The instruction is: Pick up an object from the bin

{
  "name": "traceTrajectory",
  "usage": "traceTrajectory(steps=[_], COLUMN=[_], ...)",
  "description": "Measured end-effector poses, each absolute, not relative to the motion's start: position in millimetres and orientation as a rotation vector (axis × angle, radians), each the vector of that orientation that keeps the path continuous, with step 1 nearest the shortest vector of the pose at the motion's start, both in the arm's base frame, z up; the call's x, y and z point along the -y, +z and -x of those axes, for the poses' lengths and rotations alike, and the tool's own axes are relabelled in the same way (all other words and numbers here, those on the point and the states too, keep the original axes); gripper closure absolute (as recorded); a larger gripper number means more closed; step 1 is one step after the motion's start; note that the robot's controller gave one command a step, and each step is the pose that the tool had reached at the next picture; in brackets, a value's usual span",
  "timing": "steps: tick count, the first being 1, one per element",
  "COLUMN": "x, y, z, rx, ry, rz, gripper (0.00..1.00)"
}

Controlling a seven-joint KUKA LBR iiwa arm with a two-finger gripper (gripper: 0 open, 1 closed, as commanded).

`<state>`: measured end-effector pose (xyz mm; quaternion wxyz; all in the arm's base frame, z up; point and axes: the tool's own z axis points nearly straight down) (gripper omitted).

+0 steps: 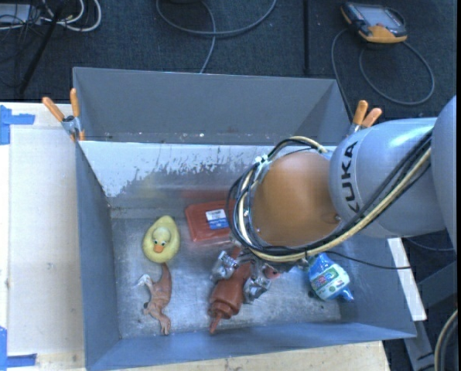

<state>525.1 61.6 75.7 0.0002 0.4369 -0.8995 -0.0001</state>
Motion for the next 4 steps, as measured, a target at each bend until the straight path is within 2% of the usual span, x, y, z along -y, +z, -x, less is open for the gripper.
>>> traceTrajectory(steps=[1, 4], x=[-61.5, -61.8], y=[78.3, 122.4], z=[-524.3, -522.7], rx=[2.826, 2.824], ry=[-0.001, -0.004], rz=[-1.371, -1.368], gripper=[1.0, 1.0])
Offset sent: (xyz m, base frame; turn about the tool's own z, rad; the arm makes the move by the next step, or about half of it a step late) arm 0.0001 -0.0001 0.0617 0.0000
